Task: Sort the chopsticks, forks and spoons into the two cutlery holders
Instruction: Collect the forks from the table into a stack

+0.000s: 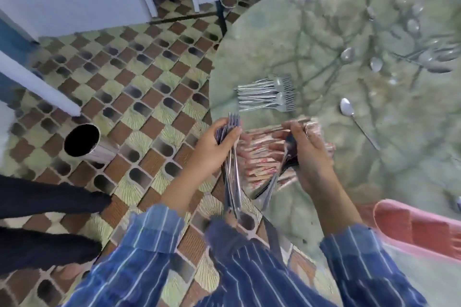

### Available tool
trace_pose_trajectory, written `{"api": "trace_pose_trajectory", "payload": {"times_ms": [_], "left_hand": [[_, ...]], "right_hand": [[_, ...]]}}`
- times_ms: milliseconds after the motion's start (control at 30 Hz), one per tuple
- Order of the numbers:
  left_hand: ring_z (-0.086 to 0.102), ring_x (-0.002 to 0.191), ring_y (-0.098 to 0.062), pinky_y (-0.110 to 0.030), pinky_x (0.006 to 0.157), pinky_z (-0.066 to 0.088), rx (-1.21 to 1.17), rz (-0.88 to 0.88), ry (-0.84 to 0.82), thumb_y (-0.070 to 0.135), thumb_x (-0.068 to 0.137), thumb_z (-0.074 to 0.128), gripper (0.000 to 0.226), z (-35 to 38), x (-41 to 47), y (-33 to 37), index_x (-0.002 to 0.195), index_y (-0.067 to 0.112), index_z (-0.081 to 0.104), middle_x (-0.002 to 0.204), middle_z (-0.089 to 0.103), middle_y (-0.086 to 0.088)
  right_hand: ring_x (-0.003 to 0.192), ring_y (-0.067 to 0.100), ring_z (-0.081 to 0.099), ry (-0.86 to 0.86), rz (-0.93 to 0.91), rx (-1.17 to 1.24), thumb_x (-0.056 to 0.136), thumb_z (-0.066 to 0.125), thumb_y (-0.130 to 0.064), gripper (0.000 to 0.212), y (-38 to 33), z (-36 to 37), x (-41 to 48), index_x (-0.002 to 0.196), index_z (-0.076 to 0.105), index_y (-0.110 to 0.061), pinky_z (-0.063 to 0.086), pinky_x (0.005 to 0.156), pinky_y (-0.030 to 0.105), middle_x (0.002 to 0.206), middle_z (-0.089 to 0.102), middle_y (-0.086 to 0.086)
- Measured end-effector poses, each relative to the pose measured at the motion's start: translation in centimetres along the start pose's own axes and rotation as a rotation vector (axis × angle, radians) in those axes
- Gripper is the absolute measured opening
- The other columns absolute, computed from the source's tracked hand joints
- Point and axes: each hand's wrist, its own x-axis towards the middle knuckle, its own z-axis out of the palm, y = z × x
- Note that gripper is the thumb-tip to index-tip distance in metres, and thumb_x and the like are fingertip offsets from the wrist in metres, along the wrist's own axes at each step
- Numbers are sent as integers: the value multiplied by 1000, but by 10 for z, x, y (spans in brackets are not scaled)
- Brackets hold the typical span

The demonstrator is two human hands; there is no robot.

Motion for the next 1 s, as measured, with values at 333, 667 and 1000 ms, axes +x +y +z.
{"api": "trace_pose_trajectory", "payload": {"times_ms": [333, 667, 1000], "left_hand": [[73, 79, -25, -35, 61, 60, -35, 45, -285, 21, 92, 62, 17, -35, 139, 53, 102, 7, 64, 95, 75, -1], [66, 82, -33, -29, 70, 47, 334, 100, -513, 56, 69, 76, 40, -25, 285, 67, 87, 20, 76, 87, 73, -14], [46, 54, -13, -27, 57, 35, 582, 163, -912, 37, 75, 79, 26, 23, 405, 65, 75, 11, 73, 54, 55, 1]], "right_hand": [[104, 22, 67, 197, -47, 50, 103, 43, -28, 26, -15, 35, 96, 111, 63, -15, 49, 95, 43, 111, 72, 7], [106, 19, 67, 346, -87, -31, 101, 43, -36, 31, -11, 57, 167, 121, 60, -19, 54, 90, 39, 119, 69, 0], [92, 33, 70, 662, 0, 109, 101, 47, -31, 21, 2, 83, 248, 97, 44, -10, 50, 82, 48, 103, 74, 0]]}}
